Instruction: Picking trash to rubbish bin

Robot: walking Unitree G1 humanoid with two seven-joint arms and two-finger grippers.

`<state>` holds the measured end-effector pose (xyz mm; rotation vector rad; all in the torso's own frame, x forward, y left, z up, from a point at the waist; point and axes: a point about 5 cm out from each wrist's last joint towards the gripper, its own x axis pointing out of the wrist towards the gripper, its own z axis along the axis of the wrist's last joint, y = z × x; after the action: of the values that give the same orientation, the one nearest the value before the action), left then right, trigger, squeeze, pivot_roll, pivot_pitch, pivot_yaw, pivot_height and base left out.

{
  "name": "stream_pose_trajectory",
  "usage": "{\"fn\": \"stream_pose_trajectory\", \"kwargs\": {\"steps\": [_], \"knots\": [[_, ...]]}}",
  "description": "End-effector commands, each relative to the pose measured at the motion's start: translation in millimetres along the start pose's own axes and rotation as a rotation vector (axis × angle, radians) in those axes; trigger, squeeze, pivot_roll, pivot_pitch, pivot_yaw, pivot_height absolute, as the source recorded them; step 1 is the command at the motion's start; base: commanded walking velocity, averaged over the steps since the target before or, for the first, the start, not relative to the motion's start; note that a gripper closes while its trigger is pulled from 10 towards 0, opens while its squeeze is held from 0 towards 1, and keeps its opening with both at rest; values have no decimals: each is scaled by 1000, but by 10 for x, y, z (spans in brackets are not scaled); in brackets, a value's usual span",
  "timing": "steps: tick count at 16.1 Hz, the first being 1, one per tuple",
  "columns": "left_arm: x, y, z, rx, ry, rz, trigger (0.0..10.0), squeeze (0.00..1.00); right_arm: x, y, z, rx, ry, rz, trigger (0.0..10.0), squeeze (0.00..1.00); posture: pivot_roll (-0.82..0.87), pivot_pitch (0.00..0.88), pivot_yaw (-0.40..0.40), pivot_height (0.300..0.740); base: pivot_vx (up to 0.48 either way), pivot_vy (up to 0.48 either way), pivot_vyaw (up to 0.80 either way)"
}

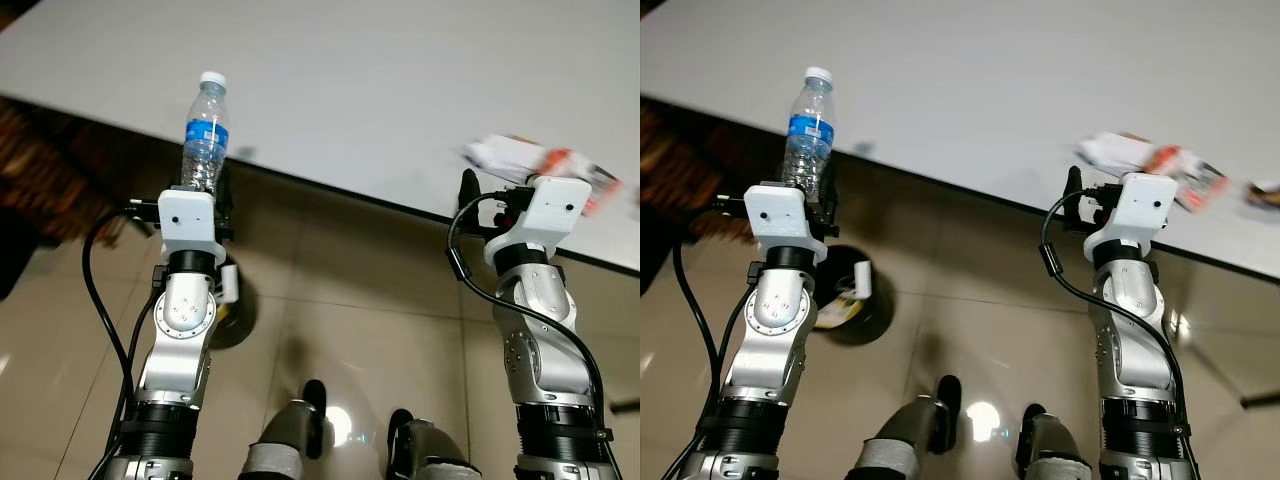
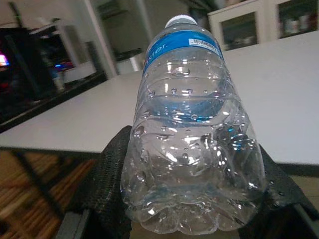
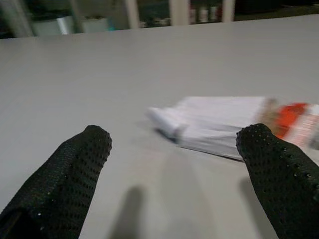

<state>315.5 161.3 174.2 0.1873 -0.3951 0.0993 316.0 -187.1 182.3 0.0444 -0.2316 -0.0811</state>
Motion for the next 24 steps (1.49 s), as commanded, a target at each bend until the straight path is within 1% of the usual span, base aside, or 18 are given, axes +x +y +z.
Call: {"fn": "stream_pose_trajectory", "kwargs": {"steps": [1,15,17,18,20,23,24], "knots": [[-38,30,-18,3,11,9,10000,0,-36,30,-57,1,16,15,10000,0,36,245,128,740,0,0,800],[-57,-22,-34,-12,20,7,10000,0,-58,81,-77,2,26,56,10000,0,30,256,118,740,0,0,800],[-85,-22,-113,-5,49,-3,10000,0,-58,77,-101,1,34,59,10000,0,33,262,117,740,0,0,800],[-142,-6,-245,10,95,-10,10000,0,-65,82,-123,0,42,65,10000,0,31,262,117,740,0,0,800],[-180,1,-321,19,123,-15,10000,0,-71,87,-141,0,51,71,10000,0,30,265,114,740,0,0,800],[-240,-12,-444,2,180,-19,10000,0,-93,118,-210,4,81,99,10000,0,32,272,109,740,0,0,800],[-284,-41,-534,-13,224,-34,10000,0,-112,142,-269,16,103,117,10000,0,35,275,107,740,0,0,800]]}}
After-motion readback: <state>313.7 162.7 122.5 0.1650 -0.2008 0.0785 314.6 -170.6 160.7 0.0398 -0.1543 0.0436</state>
